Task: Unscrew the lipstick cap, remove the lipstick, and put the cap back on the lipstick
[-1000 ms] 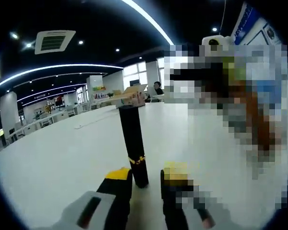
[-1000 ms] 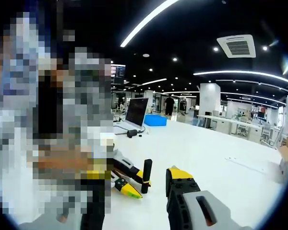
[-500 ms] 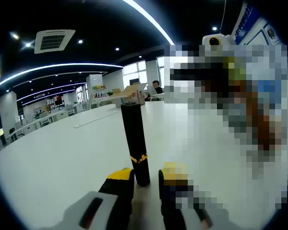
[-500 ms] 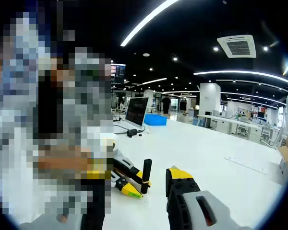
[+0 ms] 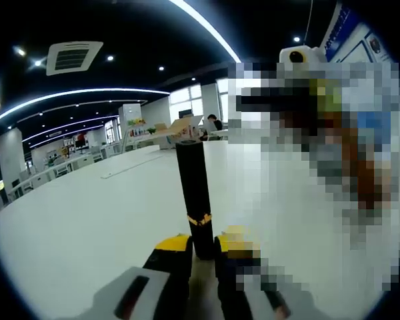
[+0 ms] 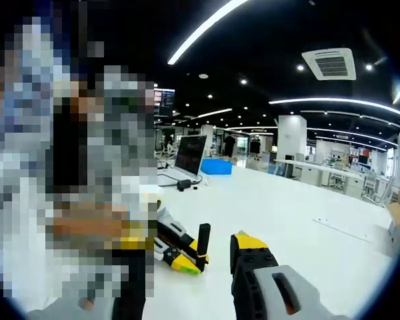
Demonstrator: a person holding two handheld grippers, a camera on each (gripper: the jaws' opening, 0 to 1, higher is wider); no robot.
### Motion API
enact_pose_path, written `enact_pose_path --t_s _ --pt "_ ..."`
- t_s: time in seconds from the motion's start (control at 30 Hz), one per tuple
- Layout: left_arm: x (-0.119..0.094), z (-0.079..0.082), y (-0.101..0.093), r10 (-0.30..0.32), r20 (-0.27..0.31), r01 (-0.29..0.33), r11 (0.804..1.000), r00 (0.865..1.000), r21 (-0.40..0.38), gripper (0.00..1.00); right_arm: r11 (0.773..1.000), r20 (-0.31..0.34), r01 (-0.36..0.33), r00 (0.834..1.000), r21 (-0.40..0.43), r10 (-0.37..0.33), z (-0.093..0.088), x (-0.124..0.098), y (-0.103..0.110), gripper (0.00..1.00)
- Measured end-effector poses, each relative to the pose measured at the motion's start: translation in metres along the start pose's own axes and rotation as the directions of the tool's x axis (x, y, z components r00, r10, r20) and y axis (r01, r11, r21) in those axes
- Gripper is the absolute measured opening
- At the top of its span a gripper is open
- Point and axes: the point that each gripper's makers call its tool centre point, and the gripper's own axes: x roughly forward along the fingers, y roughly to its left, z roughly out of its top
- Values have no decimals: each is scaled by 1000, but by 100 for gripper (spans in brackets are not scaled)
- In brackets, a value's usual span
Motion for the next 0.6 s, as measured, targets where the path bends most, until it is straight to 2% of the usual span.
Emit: enact_pose_path --t_s 0.6 --pt "-2 2 -5 -10 -6 10 1000 1000 16 14 1000 1 -4 1000 1 4 0 0 1 46"
